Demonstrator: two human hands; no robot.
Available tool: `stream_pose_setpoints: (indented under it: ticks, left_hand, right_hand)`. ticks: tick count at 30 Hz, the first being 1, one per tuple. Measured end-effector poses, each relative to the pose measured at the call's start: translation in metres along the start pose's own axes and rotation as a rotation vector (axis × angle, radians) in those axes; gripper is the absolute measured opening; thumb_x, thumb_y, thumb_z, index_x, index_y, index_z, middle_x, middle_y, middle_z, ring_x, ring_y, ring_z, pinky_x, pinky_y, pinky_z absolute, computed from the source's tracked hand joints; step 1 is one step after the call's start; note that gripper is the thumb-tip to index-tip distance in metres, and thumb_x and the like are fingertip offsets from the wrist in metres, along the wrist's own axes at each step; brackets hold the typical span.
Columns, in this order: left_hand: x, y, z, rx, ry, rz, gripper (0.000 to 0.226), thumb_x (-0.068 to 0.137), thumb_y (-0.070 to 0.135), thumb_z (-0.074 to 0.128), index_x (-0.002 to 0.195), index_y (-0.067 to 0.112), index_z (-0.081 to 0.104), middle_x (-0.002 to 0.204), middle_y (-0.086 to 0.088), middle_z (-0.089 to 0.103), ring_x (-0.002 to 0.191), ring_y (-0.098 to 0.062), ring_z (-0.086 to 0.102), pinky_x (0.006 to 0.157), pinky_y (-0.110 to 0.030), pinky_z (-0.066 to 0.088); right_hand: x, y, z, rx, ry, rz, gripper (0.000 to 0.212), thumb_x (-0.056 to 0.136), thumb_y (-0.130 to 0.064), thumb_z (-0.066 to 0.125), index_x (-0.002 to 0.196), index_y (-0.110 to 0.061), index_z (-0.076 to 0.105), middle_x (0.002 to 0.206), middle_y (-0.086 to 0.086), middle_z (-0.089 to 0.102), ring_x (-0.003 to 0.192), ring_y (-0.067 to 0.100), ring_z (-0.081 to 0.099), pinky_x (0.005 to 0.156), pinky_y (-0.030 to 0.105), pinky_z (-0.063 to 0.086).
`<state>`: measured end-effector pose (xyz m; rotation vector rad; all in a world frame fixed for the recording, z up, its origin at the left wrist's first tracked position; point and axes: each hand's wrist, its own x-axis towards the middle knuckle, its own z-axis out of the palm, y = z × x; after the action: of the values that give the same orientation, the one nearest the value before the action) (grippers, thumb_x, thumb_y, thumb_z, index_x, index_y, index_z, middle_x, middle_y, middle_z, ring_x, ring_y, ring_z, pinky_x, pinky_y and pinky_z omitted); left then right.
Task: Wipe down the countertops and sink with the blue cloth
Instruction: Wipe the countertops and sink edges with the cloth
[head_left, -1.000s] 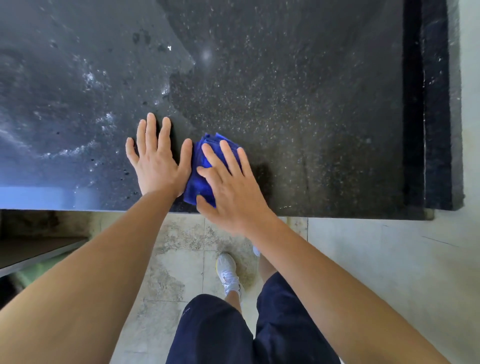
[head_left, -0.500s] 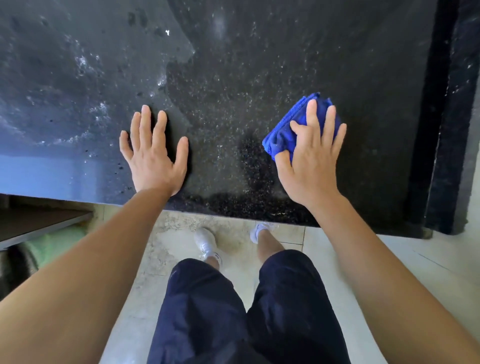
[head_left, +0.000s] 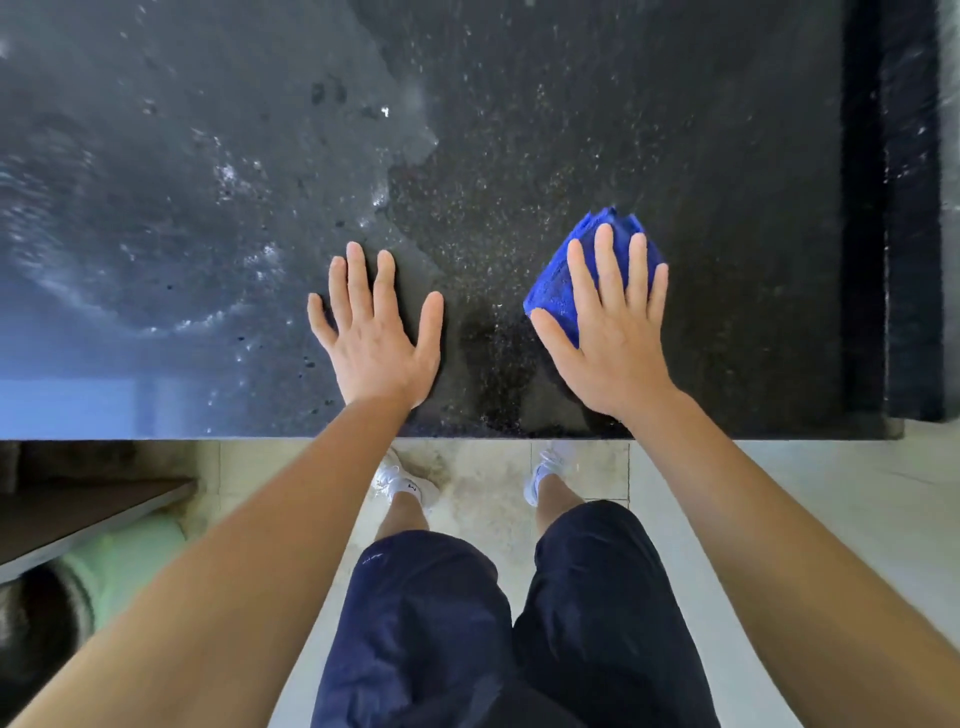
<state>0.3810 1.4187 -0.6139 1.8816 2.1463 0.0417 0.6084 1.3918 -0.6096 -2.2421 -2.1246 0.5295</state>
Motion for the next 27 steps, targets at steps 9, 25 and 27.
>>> stream_pose_setpoints:
  ticks: [9,25,27]
  left_hand:
    - [0.01,-0.09,-0.054,-0.441,-0.001,0.138,0.064,0.099,0.053,0.021,0.145,0.017,0.045,0.163,-0.006,0.02,0.152,-0.022,0.011,0.122,-0.044,0.008]
    - [0.038,-0.186,-0.053,-0.004,-0.108,0.309,0.064,0.101,0.053,0.012,0.153,0.02,0.029,0.165,-0.005,0.011,0.152,-0.024,0.002,0.12,-0.054,-0.001]
    - [0.039,-0.188,-0.055,-0.015,-0.097,0.311,0.063,0.101,0.051,0.014,0.152,0.02,0.033,0.164,-0.006,0.015,0.152,-0.024,0.007,0.12,-0.054,0.003]
  right_hand:
    - [-0.069,-0.156,0.054,-0.086,-0.039,-0.285,0.076,0.098,-0.066,0.035,0.158,-0.02,0.026,0.167,0.011,0.008,0.153,0.04,0.0,0.12,0.063,0.009]
    - [0.037,-0.057,0.003,0.079,0.11,0.713,0.073,0.096,-0.054,0.033,0.16,-0.025,0.014,0.168,0.007,0.001,0.153,0.035,-0.004,0.122,0.057,0.002]
    - [0.043,-0.096,0.015,0.092,0.181,0.759,0.076,0.092,-0.054,0.03,0.16,-0.022,0.019,0.168,0.01,0.005,0.153,0.038,-0.001,0.121,0.06,0.002]
